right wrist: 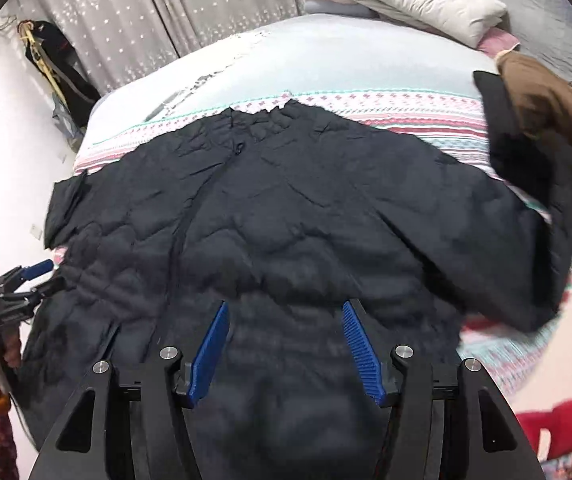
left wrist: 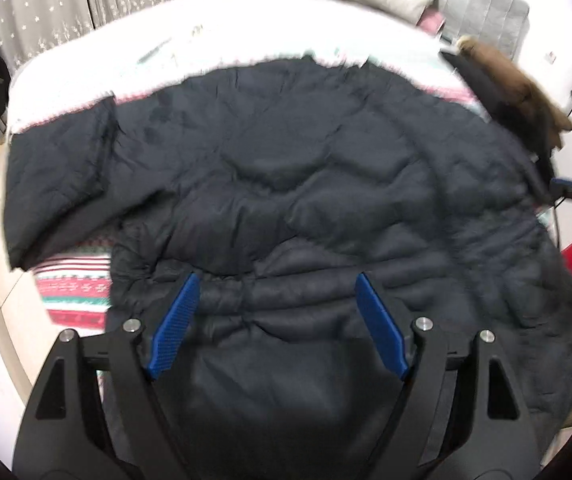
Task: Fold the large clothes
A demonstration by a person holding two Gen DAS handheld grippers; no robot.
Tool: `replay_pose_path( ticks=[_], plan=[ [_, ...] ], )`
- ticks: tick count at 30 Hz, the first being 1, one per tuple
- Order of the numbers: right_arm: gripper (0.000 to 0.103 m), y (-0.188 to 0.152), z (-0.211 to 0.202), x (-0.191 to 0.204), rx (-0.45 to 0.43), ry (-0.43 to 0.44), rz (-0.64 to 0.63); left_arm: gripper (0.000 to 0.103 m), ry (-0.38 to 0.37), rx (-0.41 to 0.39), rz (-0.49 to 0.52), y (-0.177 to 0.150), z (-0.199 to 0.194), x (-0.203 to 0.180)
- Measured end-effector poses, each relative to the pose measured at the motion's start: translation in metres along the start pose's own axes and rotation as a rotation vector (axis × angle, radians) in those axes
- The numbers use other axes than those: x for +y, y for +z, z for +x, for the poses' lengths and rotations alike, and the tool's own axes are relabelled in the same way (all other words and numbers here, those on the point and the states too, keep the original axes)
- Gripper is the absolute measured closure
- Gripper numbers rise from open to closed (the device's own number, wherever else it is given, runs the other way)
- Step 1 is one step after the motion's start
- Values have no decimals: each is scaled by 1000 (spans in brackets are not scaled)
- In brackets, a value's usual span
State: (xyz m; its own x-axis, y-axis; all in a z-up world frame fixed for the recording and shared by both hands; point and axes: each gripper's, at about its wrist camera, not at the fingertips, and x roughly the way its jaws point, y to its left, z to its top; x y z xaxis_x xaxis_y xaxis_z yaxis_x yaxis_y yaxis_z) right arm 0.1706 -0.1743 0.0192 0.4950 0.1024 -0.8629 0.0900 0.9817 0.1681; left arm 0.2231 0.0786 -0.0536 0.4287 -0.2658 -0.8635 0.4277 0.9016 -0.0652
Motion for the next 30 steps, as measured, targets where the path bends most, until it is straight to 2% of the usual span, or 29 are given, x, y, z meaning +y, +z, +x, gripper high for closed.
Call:
replay_pose_path(
  ticks=[2, 3, 5, 8, 10, 13, 16, 20, 23, 27, 30],
  plan=[
    [43, 4, 25, -4, 25, -14, 16, 23, 10, 75, -8, -9, 26, 9],
    [43, 3, 38, -8, 45, -22, 26, 22, 3, 78, 0, -18, 33, 13],
    [43, -7, 64, -20, 102, -51, 47, 22, -24, 34, 37, -29, 26, 16],
    [43, -31, 92, -40, 172, -94, 72, 22, -26, 56, 96, -41, 13, 19],
    [40, -41, 84, -43, 102, -59, 54, 22, -14, 63, 129, -47, 1, 24],
    [40, -47, 74, -45, 97, -78, 50, 22, 10, 48, 116, -47, -15, 40],
    [40, -45, 62, -44, 120, -90, 80, 22, 90, -1, 62, -36, -32, 62],
    [39, -39, 38, -31, 90, -53, 69, 20, 230, -103, -12, -17, -44, 98],
    [38, -32, 21, -17, 57, -48, 26, 20, 333, -144, -62, -2, -32, 127],
    [35, -27, 16, 1, 44, -35, -15, 20, 452, -149, -88, 15, 0, 150],
    [35, -29, 16, 9, 54, -36, -36, 20, 473, -140, -109, 21, 19, 159]
  ],
)
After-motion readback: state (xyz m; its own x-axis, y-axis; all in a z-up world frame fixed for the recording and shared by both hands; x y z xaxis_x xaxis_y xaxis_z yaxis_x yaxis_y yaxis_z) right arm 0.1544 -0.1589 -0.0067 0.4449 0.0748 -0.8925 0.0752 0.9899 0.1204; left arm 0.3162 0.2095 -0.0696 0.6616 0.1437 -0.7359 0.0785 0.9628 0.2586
